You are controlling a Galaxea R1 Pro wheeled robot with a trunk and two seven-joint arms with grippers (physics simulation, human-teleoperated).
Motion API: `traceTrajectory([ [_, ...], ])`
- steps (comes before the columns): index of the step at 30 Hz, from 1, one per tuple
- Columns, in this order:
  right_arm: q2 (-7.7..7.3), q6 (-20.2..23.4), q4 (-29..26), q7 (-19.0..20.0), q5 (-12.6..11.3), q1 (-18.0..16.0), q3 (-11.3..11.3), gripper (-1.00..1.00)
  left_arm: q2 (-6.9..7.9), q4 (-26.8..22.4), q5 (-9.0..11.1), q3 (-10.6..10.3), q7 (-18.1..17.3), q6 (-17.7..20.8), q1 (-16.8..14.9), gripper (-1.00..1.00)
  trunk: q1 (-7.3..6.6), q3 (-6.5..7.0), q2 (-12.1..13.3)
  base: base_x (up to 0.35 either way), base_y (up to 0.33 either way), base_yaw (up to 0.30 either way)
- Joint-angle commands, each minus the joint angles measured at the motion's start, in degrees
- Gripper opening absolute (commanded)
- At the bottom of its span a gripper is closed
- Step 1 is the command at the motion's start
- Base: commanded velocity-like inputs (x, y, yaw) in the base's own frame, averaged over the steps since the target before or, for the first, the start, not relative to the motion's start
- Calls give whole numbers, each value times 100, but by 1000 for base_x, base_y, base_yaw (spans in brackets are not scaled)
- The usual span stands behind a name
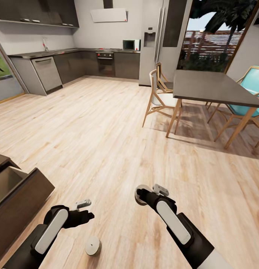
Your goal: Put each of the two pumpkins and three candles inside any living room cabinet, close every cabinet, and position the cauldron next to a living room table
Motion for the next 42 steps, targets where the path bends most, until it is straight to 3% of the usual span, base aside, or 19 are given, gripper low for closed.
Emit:
traceTrajectory([
  [1,-5,8,-11,-48,-30,-6,11,-100,3,-6,59,-8,56,3,-4,100,0,-5,-2,48,26,0],
  [8,-5,2,-15,-52,-37,-5,11,-100,5,-5,60,-3,48,-50,-4,100,0,-5,-2,12,7,0],
  [24,-5,22,-128,-40,-23,-5,11,-100,14,185,51,-14,29,-423,-12,100,352,-292,-644,0,0,0],
  [31,-13,65,-929,-35,-25,11,18,-100,28,200,53,-11,12,-455,-13,100,505,-417,-925,0,0,0],
  [42,-14,180,-1379,25,-30,21,202,-100,84,283,60,13,-366,-461,-13,100,747,-615,-1366,0,0,0],
])
